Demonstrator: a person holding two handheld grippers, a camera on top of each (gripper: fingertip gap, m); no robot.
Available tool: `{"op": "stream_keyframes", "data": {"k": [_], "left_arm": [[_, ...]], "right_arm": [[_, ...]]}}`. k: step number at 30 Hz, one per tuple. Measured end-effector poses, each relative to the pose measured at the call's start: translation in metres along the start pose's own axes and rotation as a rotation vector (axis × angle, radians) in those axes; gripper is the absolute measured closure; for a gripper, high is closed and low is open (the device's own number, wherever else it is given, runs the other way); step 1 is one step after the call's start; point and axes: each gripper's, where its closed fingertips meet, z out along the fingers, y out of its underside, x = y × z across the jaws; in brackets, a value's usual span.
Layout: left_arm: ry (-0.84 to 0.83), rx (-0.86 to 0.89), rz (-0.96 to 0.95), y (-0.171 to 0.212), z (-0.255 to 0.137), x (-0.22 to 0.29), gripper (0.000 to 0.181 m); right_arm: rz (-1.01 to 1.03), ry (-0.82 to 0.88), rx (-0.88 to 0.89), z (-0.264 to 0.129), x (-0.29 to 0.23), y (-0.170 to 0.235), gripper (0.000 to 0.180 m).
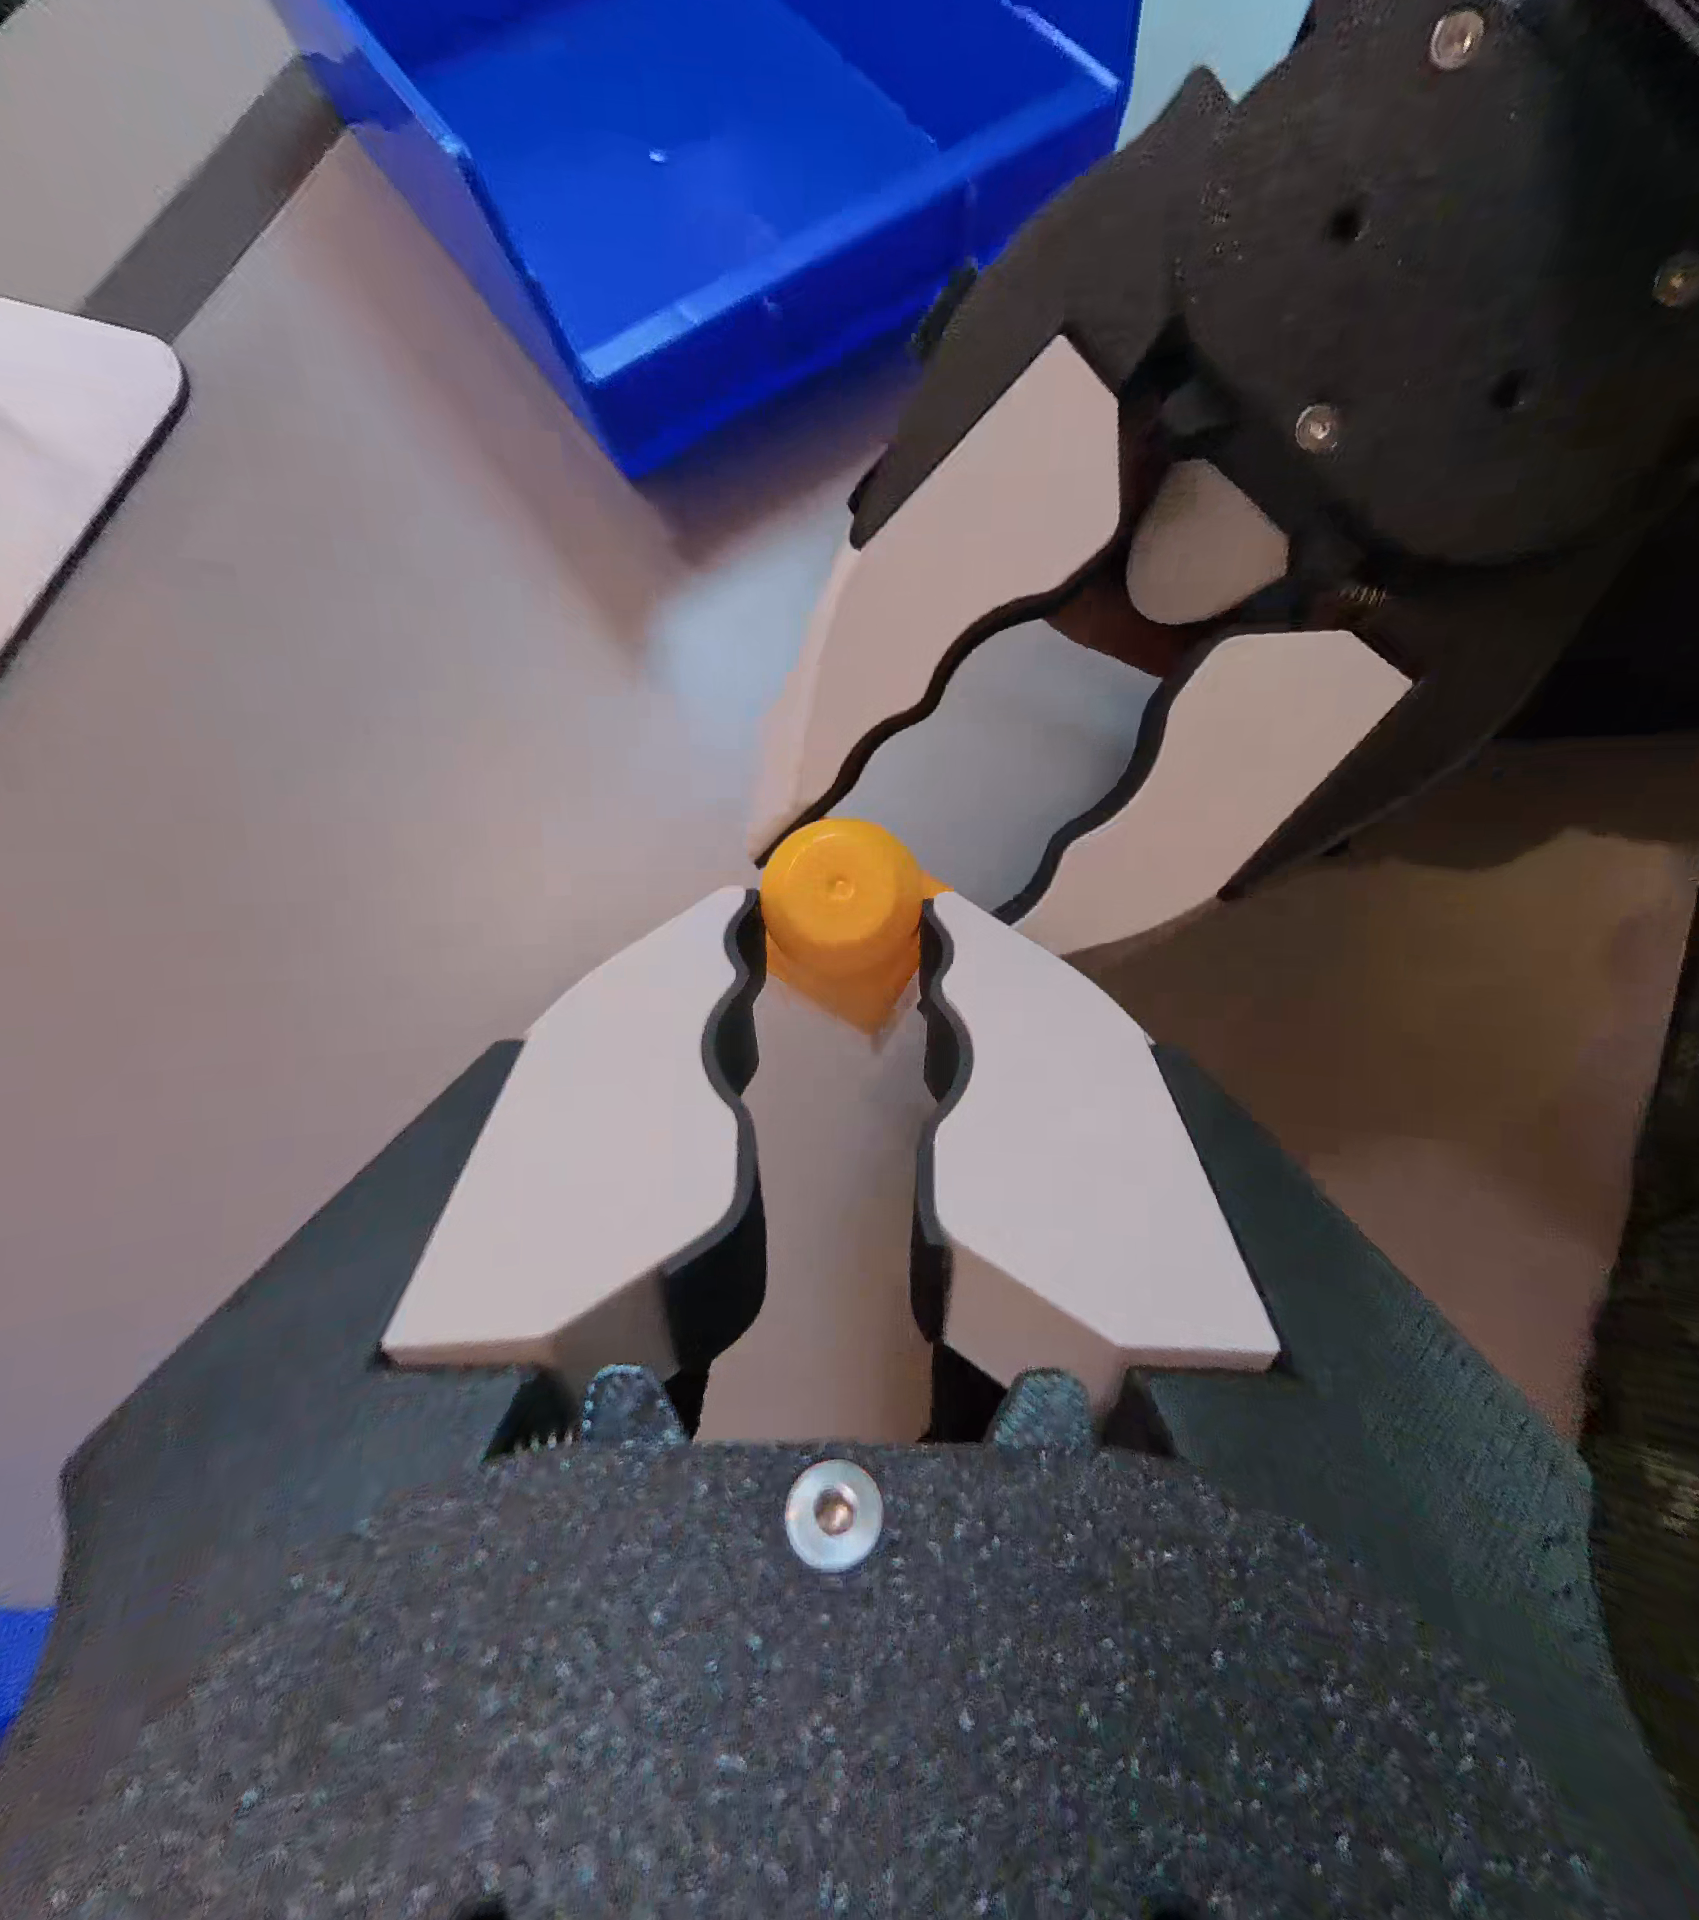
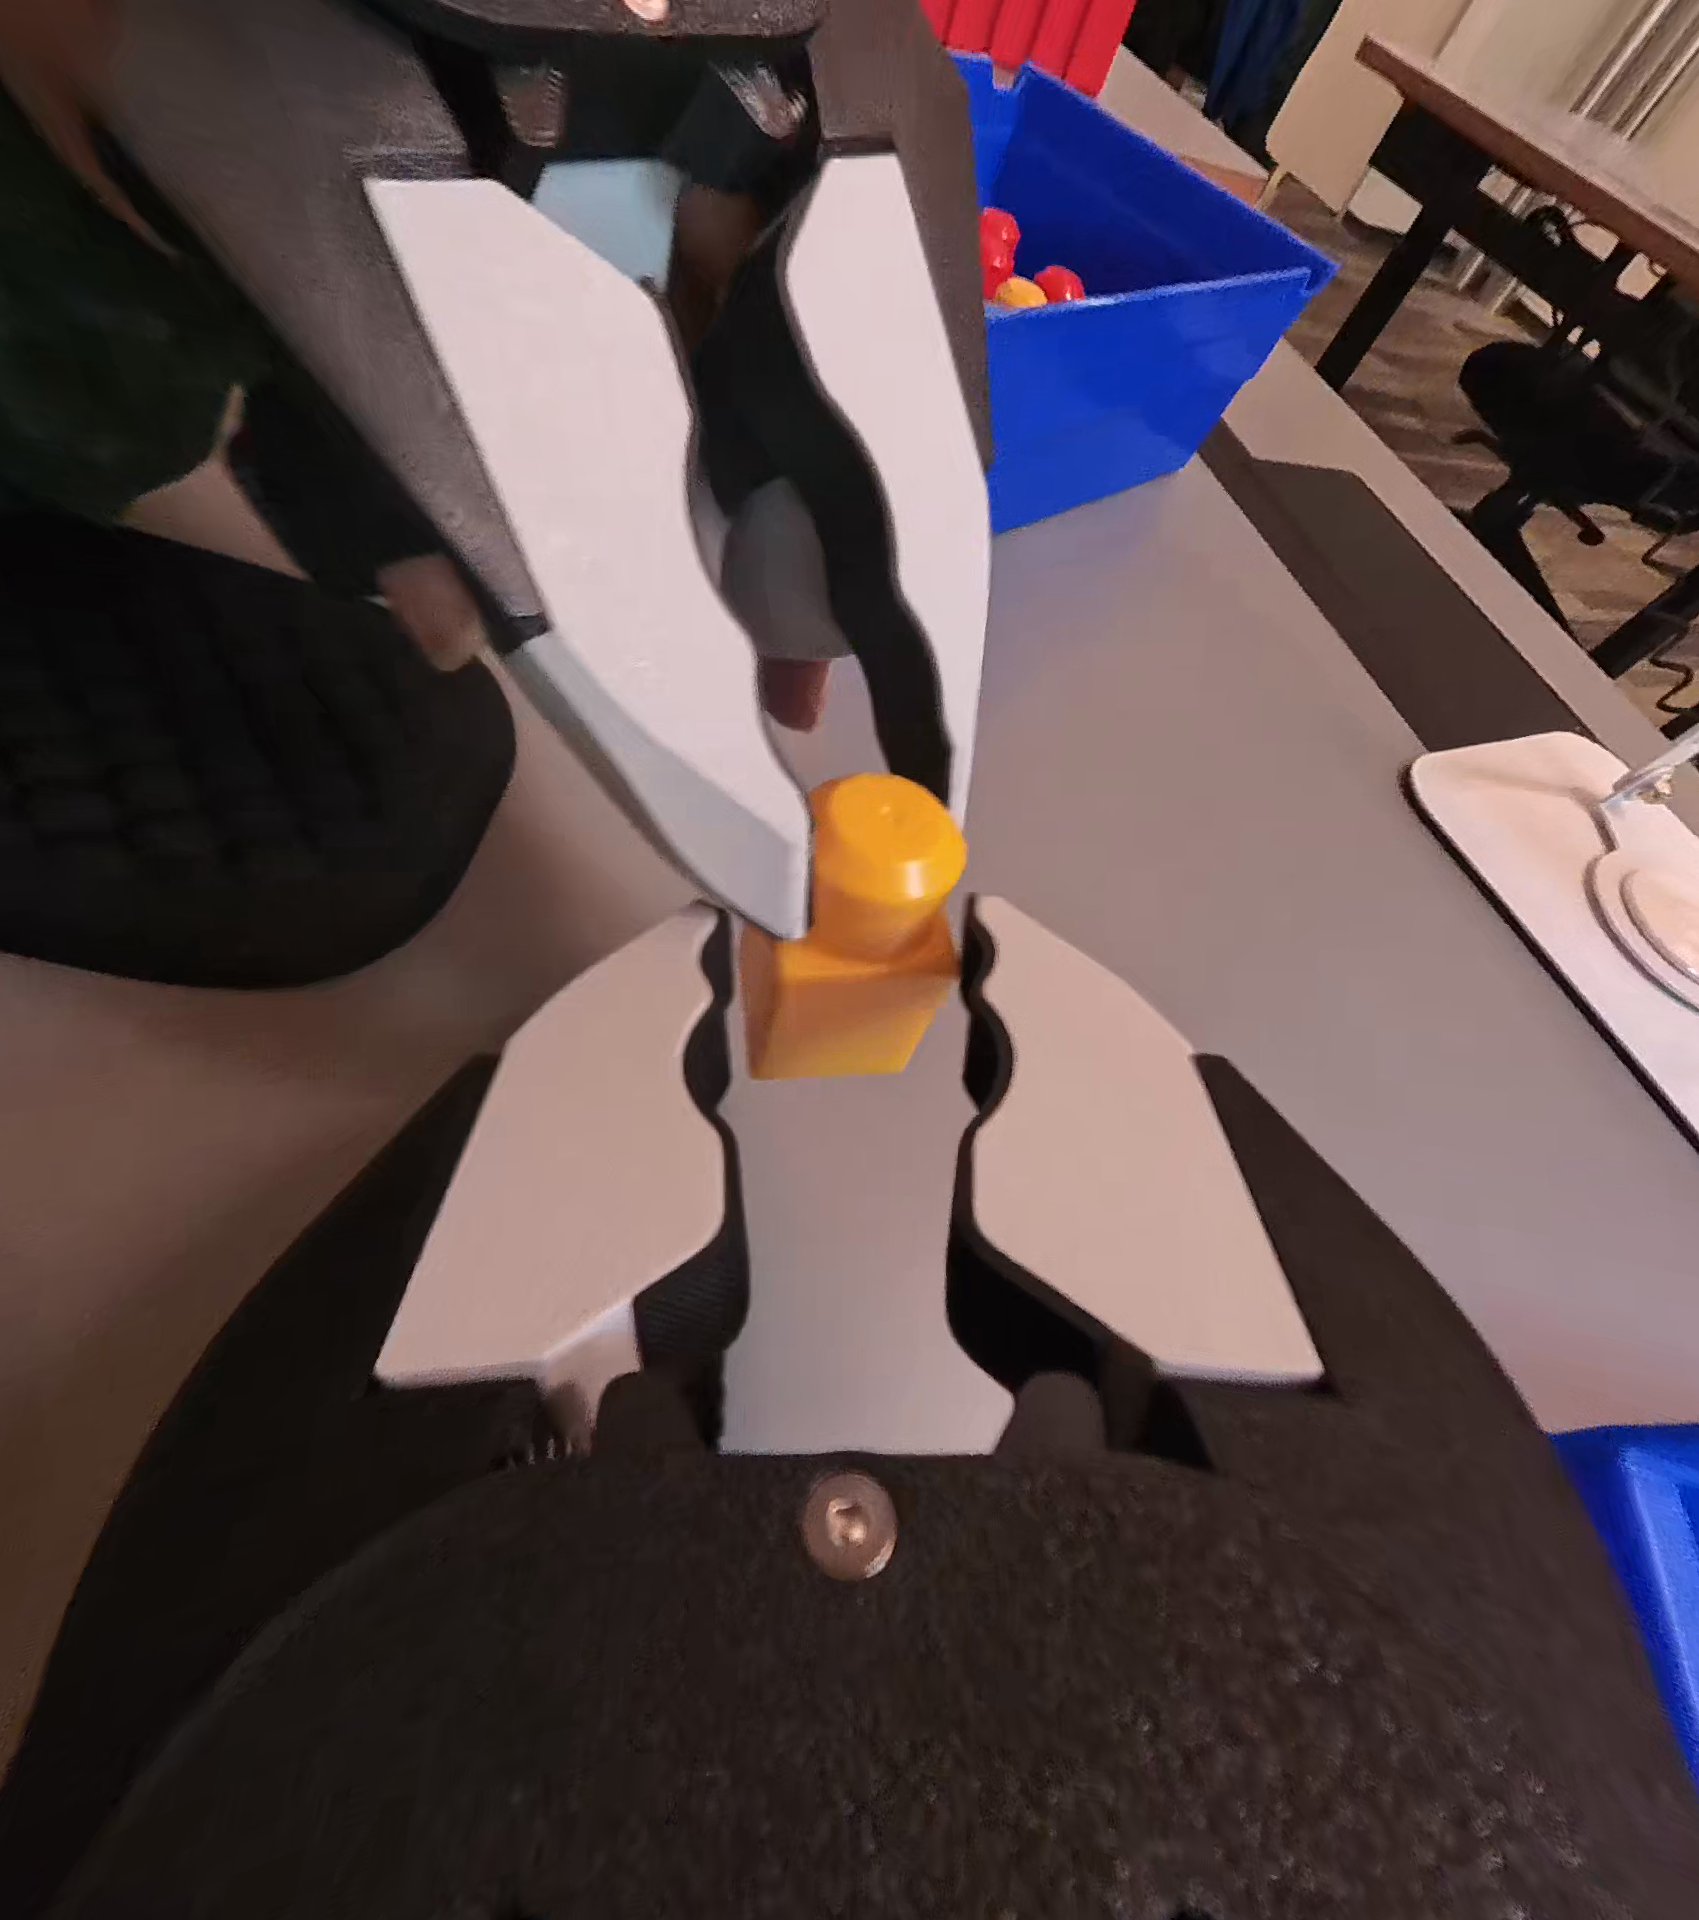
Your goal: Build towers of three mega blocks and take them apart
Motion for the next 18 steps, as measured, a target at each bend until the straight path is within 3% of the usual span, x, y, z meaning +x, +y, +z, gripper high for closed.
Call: {"op": "stream_keyframes", "data": {"k": [4,8,12,15,18], "left_arm": [[0.089,0.058,-0.024,0.000,-0.014,0.008,0.154],[-0.113,0.186,-0.095,0.004,-0.070,-0.050,0.151],[-0.505,0.123,-0.241,0.057,-0.137,-0.148,0.152],[-0.529,0.033,-0.388,0.101,-0.150,-0.184,0.148],[-0.492,-0.061,-0.438,0.133,-0.136,-0.200,0.142]], "right_arm": [[-0.018,-0.067,0.009,-0.004,-0.010,-0.001,0.143],[-0.016,-0.074,0.000,-0.010,0.001,0.012,0.143],[-0.011,-0.088,-0.063,-0.015,0.015,0.040,0.143],[-0.005,-0.117,-0.101,-0.016,0.014,0.053,0.143],[-0.021,-0.136,-0.170,-0.012,0.010,0.068,0.143]]}}
